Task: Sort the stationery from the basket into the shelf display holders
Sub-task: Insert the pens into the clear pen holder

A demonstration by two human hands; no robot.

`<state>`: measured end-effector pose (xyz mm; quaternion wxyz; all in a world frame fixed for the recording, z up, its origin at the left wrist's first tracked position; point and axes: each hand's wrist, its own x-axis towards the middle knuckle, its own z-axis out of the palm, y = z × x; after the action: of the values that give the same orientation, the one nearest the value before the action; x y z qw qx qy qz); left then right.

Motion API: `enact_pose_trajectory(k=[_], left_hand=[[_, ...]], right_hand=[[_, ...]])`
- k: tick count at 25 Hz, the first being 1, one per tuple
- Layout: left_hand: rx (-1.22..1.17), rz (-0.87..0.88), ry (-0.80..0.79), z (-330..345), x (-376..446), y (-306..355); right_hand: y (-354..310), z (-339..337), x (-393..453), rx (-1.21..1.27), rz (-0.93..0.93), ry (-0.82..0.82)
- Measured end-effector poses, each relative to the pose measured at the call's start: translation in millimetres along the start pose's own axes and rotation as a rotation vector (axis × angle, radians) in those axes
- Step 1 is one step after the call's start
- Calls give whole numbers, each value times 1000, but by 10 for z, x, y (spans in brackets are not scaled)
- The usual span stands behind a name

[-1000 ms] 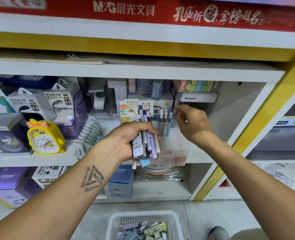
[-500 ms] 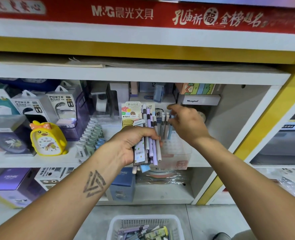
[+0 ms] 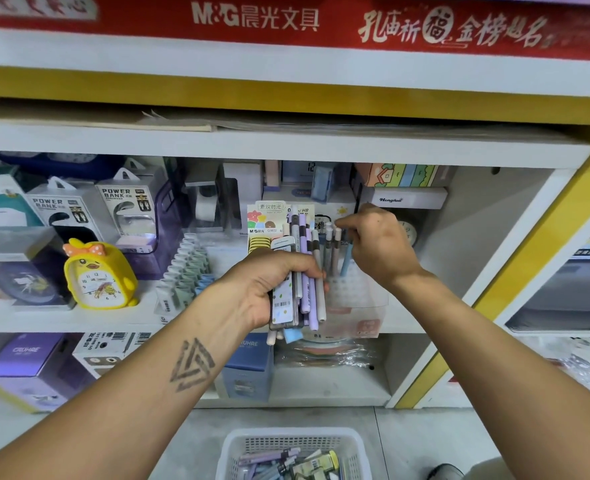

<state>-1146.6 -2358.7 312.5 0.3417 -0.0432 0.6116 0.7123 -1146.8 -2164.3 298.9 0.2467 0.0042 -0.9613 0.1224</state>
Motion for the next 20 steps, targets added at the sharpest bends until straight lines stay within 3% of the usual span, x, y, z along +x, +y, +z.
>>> enact_pose_trajectory(k=[4, 16, 20], left_hand=[[4, -4, 7, 6, -14, 4], [8, 3, 15, 34, -3, 3], [4, 5, 13, 29, 8, -12]], right_hand=[[47, -135, 51, 11, 30, 138], [46, -129, -71, 116, -75, 62], [61, -93, -89, 156, 4, 87]])
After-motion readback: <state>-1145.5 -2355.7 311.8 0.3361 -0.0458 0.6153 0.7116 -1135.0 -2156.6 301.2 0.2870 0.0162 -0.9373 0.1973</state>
